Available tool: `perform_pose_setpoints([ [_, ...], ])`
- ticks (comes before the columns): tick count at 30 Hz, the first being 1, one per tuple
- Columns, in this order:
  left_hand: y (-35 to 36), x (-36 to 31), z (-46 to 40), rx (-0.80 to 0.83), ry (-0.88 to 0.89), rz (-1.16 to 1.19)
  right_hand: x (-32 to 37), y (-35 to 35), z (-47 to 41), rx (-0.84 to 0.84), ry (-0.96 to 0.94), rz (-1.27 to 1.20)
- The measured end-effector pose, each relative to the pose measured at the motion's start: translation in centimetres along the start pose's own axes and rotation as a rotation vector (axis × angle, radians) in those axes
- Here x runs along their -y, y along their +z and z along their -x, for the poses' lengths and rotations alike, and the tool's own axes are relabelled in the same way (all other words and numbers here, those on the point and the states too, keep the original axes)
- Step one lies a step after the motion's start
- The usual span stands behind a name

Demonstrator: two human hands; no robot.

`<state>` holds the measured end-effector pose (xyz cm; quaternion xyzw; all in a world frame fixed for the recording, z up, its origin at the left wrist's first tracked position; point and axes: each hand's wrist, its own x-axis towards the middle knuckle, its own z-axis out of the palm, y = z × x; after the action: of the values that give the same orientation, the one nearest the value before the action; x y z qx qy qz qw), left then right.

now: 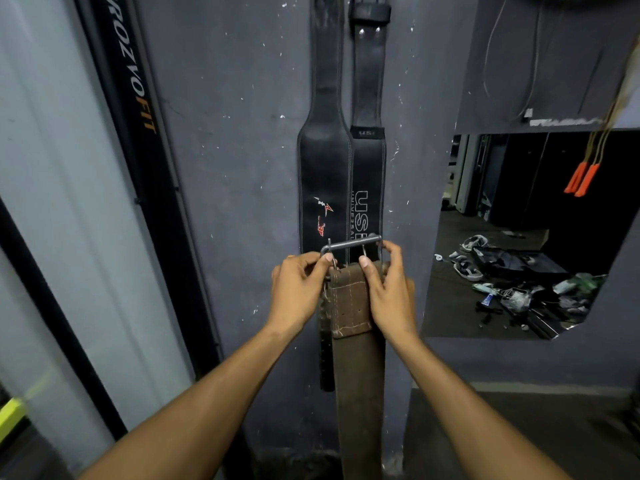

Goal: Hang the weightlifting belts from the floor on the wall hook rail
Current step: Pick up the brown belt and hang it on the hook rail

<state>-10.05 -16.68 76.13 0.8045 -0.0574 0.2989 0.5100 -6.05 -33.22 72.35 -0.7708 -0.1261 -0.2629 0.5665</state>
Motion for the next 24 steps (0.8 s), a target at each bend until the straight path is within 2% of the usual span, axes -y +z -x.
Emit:
perform_pose_setpoints([
  [3,1.0,-0.9,0.1,0.0,-0.03,0.01,0.4,-0.1,0.2,-0.078,-0.053,0.332],
  [5,1.8,-1.3,0.0,-0.051,-0.043,-0.029,0.8,0.1,1.4,-0.094,-0.067,0.434],
  [8,2.4,-1.9,-0.2,-0.068,-0.019,-0.05,0.5,0.8,4.0,0.051,-0.042,0.353],
  [10,3.1,-2.8,0.3,-0.03,0.112,-0.174,0.0,1.2,4.8,0.159,-0.002,0.267],
  [11,3.5,-3.4,0.7,-0.007,0.181,-0.263,0.1,1.4,4.7,0.156,0.029,0.214],
  [15,5.2,-5.0,1.4,0.154,0.304,-0.564,-0.3,1.8,3.9,-0.17,0.214,-0.062],
  [16,5.3,-5.1,1.2,0.197,0.287,-0.556,-0.9,1.6,3.6,-0.215,0.226,-0.124],
  [18,4.8,-4.9,0.8,0.253,0.184,-0.352,-1.3,1.0,3.2,-0.179,0.19,-0.206],
  [20,3.8,-4.0,0.3,0.159,0.099,-0.153,-1.3,0.3,2.6,-0.094,0.156,-0.33],
  [22,2.7,-2.5,-0.5,0.022,0.045,-0.1,-0.9,-0.4,1.5,-0.052,0.154,-0.482],
  [24,2.1,-1.2,-1.2,0.061,-0.087,-0.023,-0.5,-1.0,0.3,-0.01,0.12,-0.5],
])
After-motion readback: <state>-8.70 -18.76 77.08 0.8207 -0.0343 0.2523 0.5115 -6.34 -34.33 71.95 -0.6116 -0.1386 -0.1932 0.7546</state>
